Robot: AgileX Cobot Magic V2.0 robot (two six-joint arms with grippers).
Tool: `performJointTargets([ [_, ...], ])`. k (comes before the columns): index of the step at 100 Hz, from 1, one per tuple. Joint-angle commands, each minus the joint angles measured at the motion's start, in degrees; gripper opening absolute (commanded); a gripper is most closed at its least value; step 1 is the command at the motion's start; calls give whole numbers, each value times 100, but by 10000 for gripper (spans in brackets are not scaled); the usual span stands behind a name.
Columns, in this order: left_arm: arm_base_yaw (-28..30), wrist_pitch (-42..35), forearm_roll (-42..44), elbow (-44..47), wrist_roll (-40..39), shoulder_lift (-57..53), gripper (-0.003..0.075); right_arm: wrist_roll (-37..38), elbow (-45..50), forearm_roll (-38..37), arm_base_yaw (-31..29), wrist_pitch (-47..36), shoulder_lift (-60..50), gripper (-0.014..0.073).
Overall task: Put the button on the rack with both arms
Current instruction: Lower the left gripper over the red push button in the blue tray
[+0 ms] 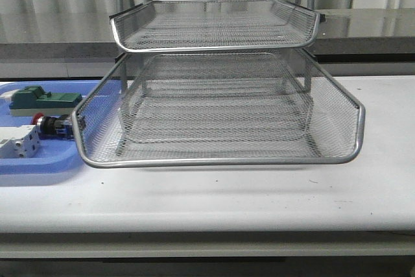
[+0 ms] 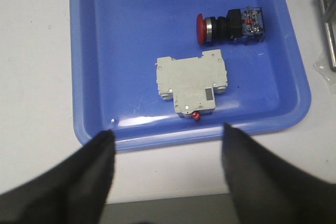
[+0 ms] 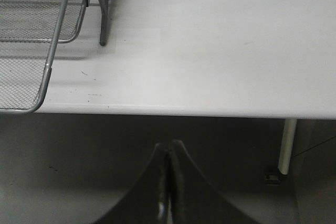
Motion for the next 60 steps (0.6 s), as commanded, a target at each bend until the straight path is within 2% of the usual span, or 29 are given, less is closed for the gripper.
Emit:
performJointTargets([
  [1,-35,-246,29,-193,13,-117,662,12,-183,-42,-30,-317,25,-70],
  [6,-35,-246,29,-193,13,-117,680,12,-183,-42,-30,-317,25,-70],
  [36,-45,-564,-163,-193,50,-106,656,12,-183,-42,-30,-317,25,-70],
  [60,-45,-420,-177,-1046,1167,561,656,12,-183,-35,-30,-317,25,-70],
])
